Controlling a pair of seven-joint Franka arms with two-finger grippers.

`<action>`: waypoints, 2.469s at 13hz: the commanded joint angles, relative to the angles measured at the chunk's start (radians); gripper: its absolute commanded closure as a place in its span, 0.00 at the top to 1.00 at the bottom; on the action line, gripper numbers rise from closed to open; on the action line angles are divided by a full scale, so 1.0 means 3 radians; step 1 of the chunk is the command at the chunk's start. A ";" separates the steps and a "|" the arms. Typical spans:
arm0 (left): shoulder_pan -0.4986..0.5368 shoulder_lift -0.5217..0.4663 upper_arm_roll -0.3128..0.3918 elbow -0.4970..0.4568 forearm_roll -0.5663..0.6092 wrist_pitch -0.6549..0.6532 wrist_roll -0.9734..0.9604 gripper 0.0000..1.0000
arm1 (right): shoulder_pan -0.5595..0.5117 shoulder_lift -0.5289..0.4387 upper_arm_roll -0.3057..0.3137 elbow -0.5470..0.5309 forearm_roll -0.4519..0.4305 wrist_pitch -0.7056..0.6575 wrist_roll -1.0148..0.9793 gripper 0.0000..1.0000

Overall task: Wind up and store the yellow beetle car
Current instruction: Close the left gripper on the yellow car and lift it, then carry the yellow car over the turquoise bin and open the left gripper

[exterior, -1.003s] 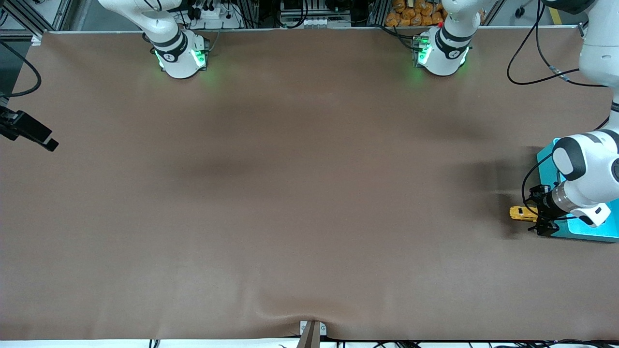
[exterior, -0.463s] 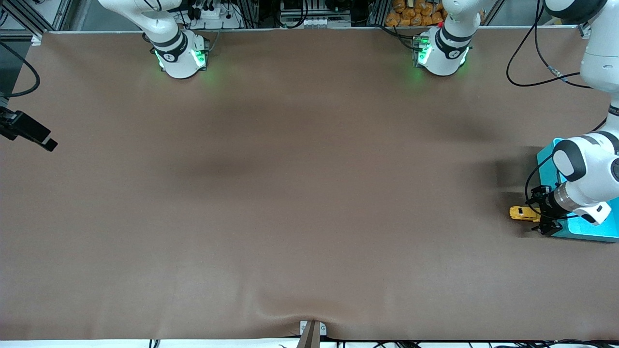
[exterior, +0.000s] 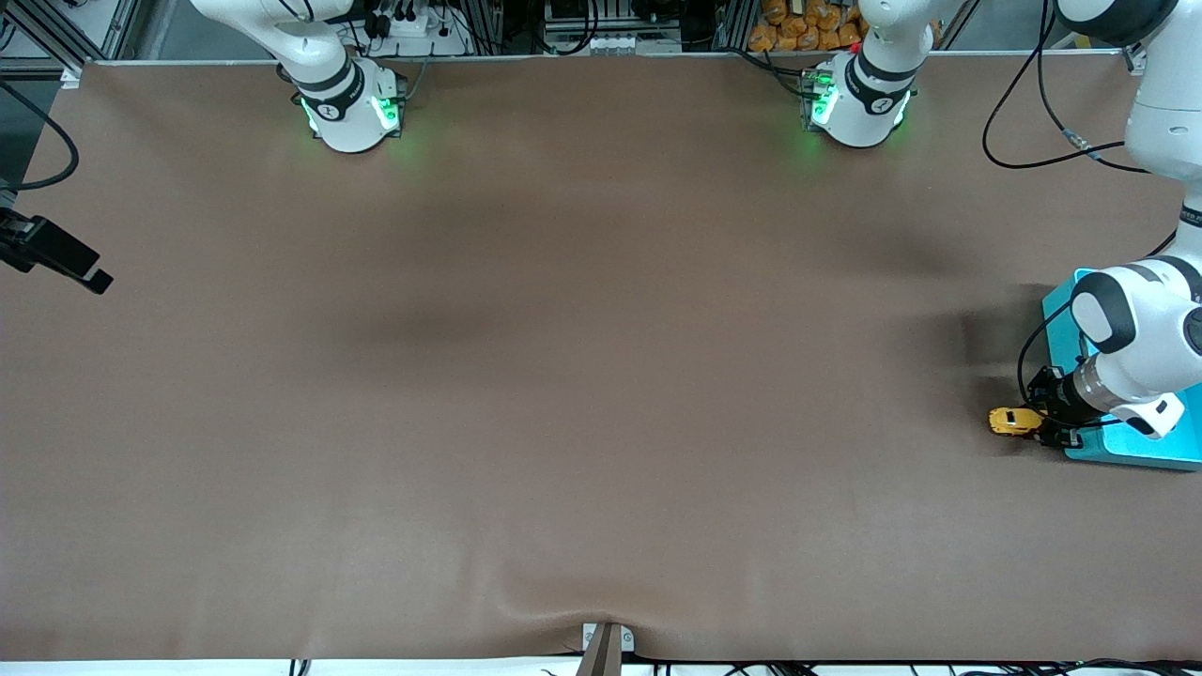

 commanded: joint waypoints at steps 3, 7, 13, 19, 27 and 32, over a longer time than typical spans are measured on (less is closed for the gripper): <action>-0.0206 -0.0387 -0.0052 -0.0004 0.0126 -0.0441 -0.0028 0.00 | -0.0062 -0.0019 0.0057 -0.0012 -0.0035 -0.0017 0.0049 1.00; -0.0181 -0.0730 -0.0052 0.0032 0.0126 -0.0814 0.0660 0.00 | -0.0062 -0.0029 0.0057 -0.0002 -0.0040 -0.0017 0.0049 1.00; 0.0340 -0.0787 -0.0026 0.0032 0.0131 -0.0835 0.2443 0.00 | -0.0057 -0.0029 0.0057 0.0008 -0.0040 -0.0012 0.0049 1.00; 0.0683 -0.0634 -0.0026 0.0052 0.0136 -0.0820 0.4407 0.00 | -0.0057 -0.0029 0.0062 0.0014 -0.0040 -0.0012 0.0049 1.00; 0.1082 -0.0087 -0.0032 0.0445 0.0131 -0.0799 0.6184 0.01 | -0.0057 -0.0029 0.0062 0.0014 -0.0035 -0.0017 0.0049 1.00; 0.1082 0.0062 -0.0032 0.0523 0.0126 -0.0779 0.6185 0.35 | -0.0057 -0.0029 0.0062 0.0008 -0.0035 -0.0017 0.0049 1.00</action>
